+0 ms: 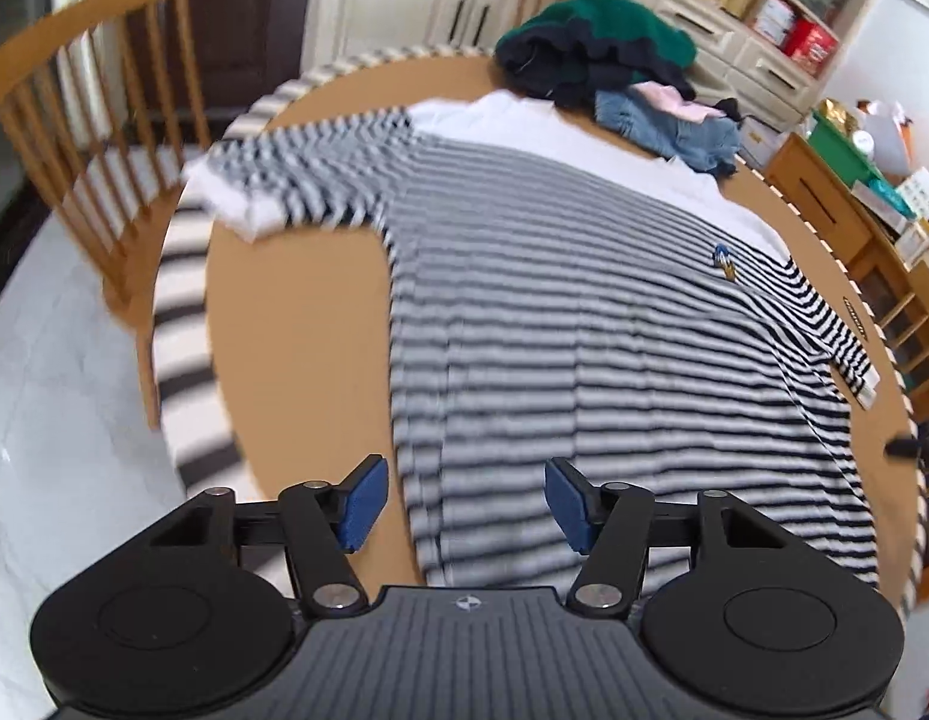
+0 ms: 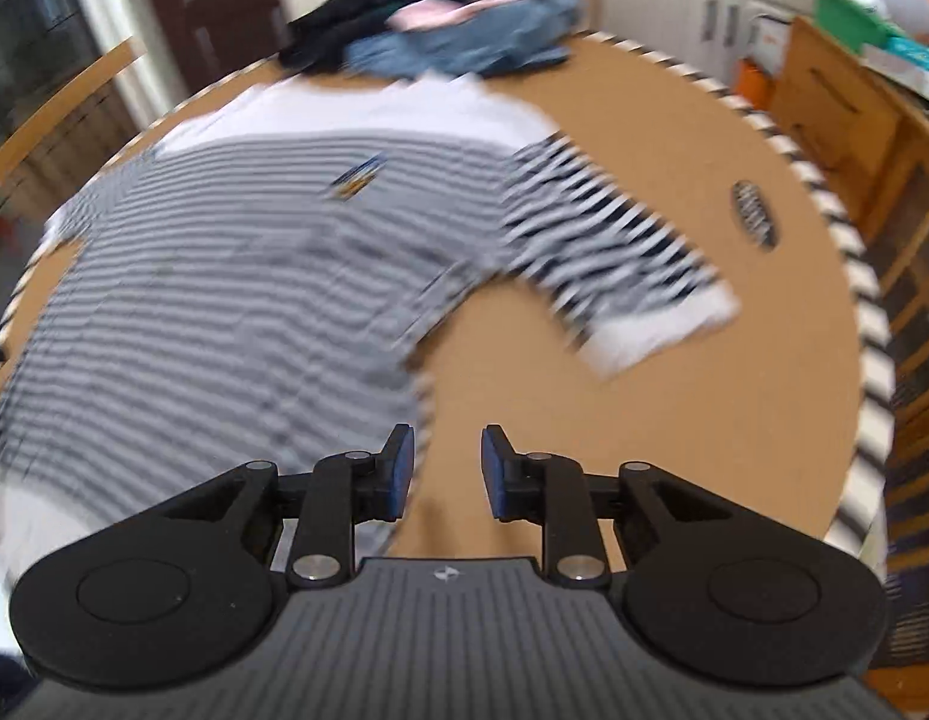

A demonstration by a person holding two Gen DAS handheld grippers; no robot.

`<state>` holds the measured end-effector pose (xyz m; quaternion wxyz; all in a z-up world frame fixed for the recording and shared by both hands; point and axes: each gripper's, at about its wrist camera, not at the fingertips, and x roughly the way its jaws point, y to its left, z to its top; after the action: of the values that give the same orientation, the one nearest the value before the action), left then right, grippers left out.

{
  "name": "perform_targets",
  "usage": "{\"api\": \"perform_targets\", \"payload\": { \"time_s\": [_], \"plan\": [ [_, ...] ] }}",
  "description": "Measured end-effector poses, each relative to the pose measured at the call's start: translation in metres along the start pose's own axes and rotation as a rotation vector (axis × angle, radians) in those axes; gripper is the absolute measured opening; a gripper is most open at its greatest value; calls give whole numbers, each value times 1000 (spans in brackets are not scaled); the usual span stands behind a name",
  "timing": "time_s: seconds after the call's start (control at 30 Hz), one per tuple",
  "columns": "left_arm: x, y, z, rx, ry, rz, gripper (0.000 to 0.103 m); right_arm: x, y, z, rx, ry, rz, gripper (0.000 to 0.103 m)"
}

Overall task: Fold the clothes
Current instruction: 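Pull the striped sweater straight with both grippers and release it flat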

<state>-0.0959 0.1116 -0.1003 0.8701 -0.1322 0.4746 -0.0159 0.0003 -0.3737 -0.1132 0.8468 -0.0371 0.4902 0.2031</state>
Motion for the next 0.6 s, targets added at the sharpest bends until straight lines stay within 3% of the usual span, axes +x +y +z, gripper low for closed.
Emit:
{"api": "perform_targets", "payload": {
  "time_s": [0.13, 0.43, 0.53, 0.6],
  "plan": [
    [-7, 4, -21, -3, 26, -21, 59, -17, 25, -39, 26, 25, 15, 27],
    [-14, 8, -55, 30, 120, -163, 59, -36, 67, -92, 163, 21, -106, 29],
    [-10, -3, -63, 37, 148, -163, 59, -33, 78, -101, 181, 18, -140, 29],
    [-9, -15, -68, 73, 129, -123, 58, -32, 83, -106, 184, 16, -138, 29]
  ]
}}
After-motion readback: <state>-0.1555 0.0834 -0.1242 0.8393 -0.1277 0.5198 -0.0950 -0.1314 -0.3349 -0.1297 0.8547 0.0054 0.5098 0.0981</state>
